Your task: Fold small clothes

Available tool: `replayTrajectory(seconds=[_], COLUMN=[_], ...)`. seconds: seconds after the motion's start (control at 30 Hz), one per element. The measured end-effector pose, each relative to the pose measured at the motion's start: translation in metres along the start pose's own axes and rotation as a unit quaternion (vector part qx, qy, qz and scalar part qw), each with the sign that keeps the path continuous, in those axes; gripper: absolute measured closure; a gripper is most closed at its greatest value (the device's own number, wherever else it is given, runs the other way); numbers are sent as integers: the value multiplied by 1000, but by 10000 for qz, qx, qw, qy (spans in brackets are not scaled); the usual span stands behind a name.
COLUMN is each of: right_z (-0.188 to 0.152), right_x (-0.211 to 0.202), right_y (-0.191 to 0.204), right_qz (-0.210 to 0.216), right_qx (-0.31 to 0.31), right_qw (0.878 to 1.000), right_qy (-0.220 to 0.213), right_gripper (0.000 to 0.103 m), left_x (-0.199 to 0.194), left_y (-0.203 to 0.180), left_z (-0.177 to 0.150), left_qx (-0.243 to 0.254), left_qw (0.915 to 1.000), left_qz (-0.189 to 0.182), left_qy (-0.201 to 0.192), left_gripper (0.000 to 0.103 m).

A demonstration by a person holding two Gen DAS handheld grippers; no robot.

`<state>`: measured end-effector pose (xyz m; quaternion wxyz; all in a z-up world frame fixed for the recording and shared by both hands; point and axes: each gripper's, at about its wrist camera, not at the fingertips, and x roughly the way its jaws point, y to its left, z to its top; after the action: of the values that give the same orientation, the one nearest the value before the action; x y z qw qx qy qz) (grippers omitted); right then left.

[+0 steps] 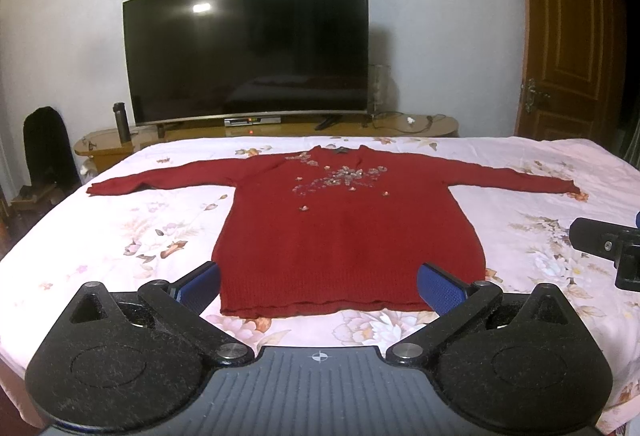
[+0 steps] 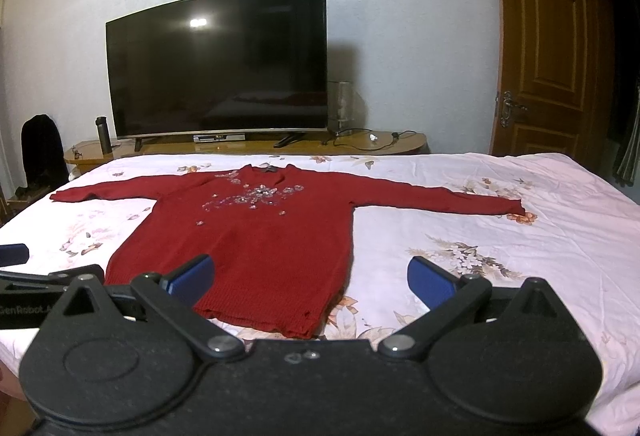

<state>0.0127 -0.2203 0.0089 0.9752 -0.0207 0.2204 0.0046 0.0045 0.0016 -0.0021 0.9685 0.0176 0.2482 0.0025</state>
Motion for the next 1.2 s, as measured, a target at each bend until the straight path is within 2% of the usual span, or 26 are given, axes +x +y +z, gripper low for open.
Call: replayTrajectory(seconds=[1.2], right_z=[0], right_x=[-1], right_y=[0], right_qz=[20], right_qx=[7], right_qw=[10000], right_qy=[1], right_gripper=[1], left_x=[0], left_y=[-3], left_z=[-1], left_qx=[12], left_qw=[10000], left_qz=[29], left_qy=[12], left_gripper=[0])
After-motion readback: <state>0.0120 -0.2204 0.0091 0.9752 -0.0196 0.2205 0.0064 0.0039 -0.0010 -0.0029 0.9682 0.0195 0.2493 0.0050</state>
